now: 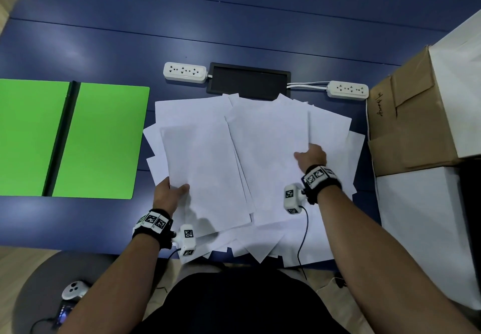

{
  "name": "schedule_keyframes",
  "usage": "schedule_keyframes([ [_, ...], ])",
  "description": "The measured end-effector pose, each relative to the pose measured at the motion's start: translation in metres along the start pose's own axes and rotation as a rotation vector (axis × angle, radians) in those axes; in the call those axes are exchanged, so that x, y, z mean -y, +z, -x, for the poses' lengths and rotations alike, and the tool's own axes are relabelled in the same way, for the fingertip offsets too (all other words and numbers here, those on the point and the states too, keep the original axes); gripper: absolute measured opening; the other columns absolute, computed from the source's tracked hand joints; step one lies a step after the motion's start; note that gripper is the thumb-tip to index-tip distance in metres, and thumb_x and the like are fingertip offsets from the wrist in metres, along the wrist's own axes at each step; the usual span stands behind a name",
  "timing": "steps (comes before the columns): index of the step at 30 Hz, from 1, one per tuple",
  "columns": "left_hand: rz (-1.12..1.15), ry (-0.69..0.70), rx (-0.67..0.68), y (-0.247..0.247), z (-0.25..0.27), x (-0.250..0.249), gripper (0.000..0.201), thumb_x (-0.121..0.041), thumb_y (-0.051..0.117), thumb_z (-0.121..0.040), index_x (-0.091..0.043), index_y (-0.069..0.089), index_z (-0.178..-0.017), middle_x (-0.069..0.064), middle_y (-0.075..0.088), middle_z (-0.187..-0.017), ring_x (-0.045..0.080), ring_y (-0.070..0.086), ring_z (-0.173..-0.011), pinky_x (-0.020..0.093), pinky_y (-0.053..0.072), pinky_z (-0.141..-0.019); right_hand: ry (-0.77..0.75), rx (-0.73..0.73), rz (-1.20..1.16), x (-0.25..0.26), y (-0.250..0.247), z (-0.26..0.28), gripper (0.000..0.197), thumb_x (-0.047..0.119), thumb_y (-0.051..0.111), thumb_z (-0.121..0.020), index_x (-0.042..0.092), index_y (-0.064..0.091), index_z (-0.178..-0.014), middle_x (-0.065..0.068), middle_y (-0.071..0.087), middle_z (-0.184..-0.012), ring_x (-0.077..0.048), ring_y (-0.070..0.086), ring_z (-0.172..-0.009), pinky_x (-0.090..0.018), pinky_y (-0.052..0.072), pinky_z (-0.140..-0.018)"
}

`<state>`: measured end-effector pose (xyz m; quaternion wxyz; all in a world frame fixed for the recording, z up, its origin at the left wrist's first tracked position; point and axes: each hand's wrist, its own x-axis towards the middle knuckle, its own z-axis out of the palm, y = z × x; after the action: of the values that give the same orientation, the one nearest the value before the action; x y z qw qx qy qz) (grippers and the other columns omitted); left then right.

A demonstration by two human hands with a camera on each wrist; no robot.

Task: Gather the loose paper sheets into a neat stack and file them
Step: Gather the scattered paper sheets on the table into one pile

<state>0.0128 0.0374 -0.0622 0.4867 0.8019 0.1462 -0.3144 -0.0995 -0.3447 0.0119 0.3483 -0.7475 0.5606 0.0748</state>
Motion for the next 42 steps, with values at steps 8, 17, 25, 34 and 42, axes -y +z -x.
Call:
schedule_keyframes([
  [8,0.096,-0.028,0.016,0.003,0.007,-0.009,0.037,0.005,0.077,-0.083,-0.001,0.064,-0.117,0.018,0.073,-0.103,0.031,0.07,-0.086,0.045,0.059,-0.084,-0.332,-0.098,-0.313,-0.004,-0.073,0.025,0.032,0.009,0.068,-0.087,0.012,0.065,-0.119,-0.005,0.071,-0.112,-0.025,0.067,-0.105,-0.034,0.052,-0.094],
  [17,0.127,-0.124,-0.012,0.004,0.007,-0.014,0.052,-0.055,0.047,-0.103,-0.008,0.069,-0.105,0.01,0.062,-0.083,0.023,0.057,-0.077,0.03,0.044,-0.065,-0.278,0.22,-0.336,0.014,0.052,0.066,0.035,0.006,0.071,-0.085,0.006,0.067,-0.12,-0.01,0.072,-0.115,-0.016,0.071,-0.101,-0.034,0.055,-0.096],
  [25,0.079,-0.064,0.101,-0.001,0.01,-0.014,0.054,-0.041,0.087,-0.077,-0.008,0.068,-0.115,0.01,0.074,-0.114,0.028,0.069,-0.103,0.054,0.051,-0.105,-0.211,0.526,-0.152,0.029,0.128,0.109,0.045,0.012,0.048,-0.097,0.015,0.044,-0.141,-0.012,0.061,-0.133,-0.03,0.06,-0.119,-0.037,0.048,-0.102],
  [34,0.052,-0.019,0.037,-0.005,0.01,-0.002,0.031,-0.003,0.068,-0.093,-0.005,0.066,-0.124,0.018,0.074,-0.115,0.037,0.07,-0.105,0.054,0.055,-0.099,0.151,-0.241,0.071,-0.072,0.03,0.018,0.042,0.029,0.074,-0.081,0.015,0.059,-0.117,-0.016,0.053,-0.127,-0.037,0.054,-0.115,-0.047,0.045,-0.091],
  [42,0.017,0.044,0.025,-0.006,0.015,-0.001,0.028,0.0,0.064,-0.095,-0.001,0.066,-0.123,0.017,0.072,-0.105,0.028,0.065,-0.088,0.041,0.055,-0.085,0.167,-0.224,0.269,-0.123,-0.008,-0.003,0.066,0.028,0.082,-0.078,0.011,0.045,-0.13,-0.016,0.058,-0.133,-0.039,0.054,-0.124,-0.053,0.036,-0.104],
])
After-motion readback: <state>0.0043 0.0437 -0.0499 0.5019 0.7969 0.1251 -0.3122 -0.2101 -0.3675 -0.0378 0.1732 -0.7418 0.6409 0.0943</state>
